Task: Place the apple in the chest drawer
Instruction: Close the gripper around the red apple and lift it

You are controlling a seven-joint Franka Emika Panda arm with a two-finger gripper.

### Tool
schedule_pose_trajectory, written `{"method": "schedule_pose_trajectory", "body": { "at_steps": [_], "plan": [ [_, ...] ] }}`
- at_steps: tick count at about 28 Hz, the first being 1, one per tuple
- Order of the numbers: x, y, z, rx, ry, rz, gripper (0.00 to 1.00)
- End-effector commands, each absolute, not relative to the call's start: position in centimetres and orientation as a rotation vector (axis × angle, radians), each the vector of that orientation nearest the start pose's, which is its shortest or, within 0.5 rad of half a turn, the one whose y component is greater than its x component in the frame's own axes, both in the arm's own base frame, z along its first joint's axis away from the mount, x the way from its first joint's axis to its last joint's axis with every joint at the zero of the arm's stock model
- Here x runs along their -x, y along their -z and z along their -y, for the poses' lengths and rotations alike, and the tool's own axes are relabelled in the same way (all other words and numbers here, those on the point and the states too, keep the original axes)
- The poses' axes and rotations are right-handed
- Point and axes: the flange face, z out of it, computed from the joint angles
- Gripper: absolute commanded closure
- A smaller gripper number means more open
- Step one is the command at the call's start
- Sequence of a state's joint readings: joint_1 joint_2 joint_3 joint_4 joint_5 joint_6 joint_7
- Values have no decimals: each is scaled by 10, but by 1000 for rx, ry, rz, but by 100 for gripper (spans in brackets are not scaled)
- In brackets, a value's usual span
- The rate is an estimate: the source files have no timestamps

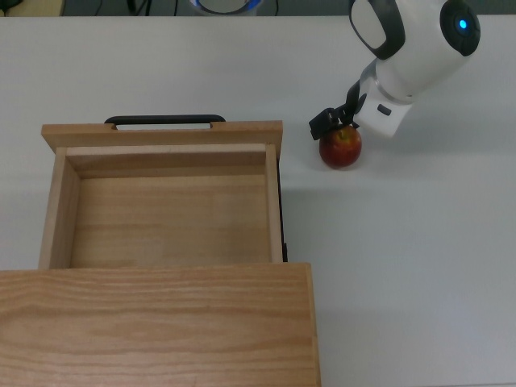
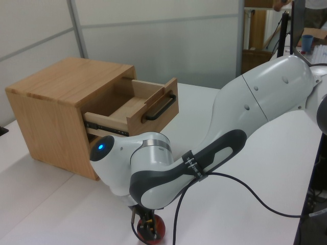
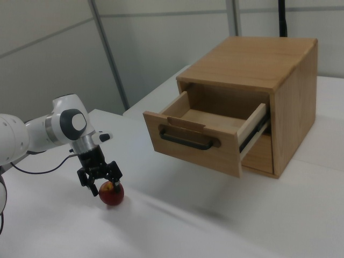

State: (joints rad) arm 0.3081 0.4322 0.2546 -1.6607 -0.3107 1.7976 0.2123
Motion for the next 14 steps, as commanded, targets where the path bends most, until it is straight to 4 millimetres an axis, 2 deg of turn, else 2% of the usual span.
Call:
{"method": "schedule_pose_trajectory", "body": {
  "at_steps": [1, 7, 12, 13, 14],
  "plan": [
    [-561, -338, -310, 3332, -282, 821, 0],
    [-566, -321, -319, 3329, -208, 884, 0],
    [-568, -319, -319, 3341, -183, 914, 1],
    [-570, -320, -320, 3342, -179, 914, 8],
    [-571, -322, -320, 3341, -172, 911, 20]
  ]
}}
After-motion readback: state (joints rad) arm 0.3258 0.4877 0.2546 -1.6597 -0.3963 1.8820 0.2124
